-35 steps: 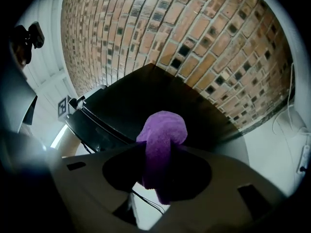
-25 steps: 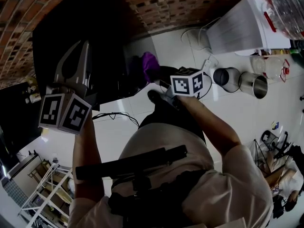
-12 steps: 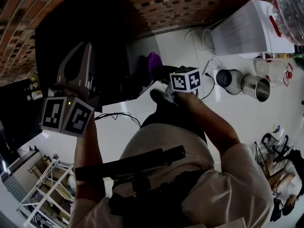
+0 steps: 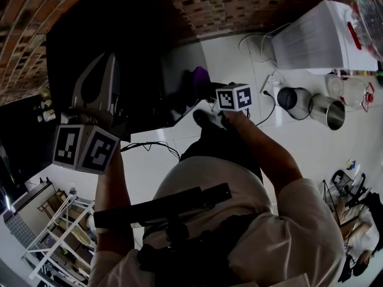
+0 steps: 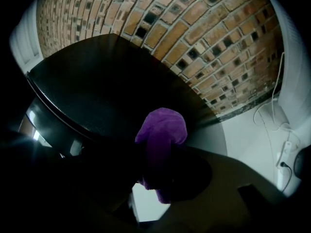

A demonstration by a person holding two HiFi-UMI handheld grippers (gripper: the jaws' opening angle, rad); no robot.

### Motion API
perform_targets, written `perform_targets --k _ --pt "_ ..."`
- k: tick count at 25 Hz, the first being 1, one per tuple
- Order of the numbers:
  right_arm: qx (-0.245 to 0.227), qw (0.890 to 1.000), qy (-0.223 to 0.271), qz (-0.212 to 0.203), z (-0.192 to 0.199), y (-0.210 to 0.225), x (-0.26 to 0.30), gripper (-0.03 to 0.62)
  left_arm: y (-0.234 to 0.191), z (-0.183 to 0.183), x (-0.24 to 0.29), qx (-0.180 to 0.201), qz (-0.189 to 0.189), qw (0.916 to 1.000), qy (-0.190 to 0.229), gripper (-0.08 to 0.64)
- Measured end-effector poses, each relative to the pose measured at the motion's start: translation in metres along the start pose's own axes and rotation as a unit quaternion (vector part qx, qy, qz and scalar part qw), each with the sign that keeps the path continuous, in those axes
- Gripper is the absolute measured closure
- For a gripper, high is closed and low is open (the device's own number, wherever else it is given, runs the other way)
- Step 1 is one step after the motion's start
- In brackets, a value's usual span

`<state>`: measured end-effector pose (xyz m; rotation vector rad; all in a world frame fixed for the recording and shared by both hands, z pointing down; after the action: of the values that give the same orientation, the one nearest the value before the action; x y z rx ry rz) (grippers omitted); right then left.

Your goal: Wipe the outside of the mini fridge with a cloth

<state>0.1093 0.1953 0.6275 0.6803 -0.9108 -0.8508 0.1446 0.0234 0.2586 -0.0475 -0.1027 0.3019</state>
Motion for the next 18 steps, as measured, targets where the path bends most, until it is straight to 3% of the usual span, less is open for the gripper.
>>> perform_targets --k 18 --pt "-0.010 0.994 -0.082 0.075 0.035 0.077 0.040 0.460 0.002 0.000 0.001 -0.001 -0.004 1.0000 0.002 0.552"
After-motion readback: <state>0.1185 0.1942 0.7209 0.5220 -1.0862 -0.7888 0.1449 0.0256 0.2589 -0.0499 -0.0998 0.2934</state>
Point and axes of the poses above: the fingertips, and each gripper's own axes: x forward along the fingers, y to its right, z out of its underside, the point moved 6 cm from there along -x, backward along the fingers, and after that the axes turned 13 degrees about y, right-handed, at the moved point
